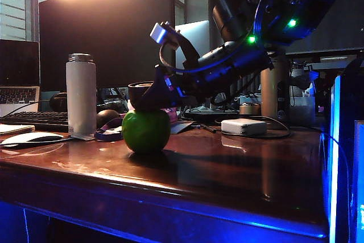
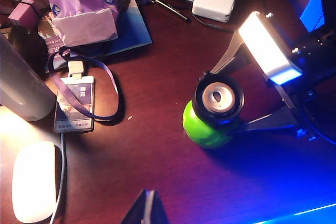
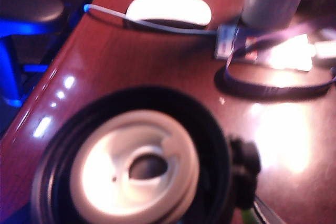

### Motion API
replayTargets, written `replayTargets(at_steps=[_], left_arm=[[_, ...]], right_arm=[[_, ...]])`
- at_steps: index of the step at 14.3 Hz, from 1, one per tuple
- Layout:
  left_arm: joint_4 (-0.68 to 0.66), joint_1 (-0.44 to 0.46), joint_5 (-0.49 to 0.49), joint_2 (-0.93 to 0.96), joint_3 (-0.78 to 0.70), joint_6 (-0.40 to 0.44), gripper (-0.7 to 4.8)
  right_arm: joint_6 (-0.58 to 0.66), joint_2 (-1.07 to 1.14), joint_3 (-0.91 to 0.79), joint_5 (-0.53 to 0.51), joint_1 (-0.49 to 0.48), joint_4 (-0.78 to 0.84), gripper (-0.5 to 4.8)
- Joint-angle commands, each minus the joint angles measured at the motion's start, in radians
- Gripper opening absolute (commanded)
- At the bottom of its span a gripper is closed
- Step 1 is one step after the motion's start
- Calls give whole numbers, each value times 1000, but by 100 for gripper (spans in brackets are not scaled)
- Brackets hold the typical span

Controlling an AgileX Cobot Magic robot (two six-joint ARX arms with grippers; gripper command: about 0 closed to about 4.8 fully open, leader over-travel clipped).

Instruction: Stack the black thermos bottle cap from the table onto the green apple.

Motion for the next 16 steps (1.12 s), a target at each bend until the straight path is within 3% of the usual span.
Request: replayTargets(at_steps=[1, 8, 16], left_arm=[[11, 0, 5, -3, 4, 3, -6], [12, 0, 5, -3, 4, 3, -6], [12, 0, 5, -3, 4, 3, -6]], right_arm=[[-5, -9, 0, -5, 0, -2, 479], [-35, -63, 0, 3, -2, -69, 479], [-97, -65, 0, 93, -8, -135, 479]])
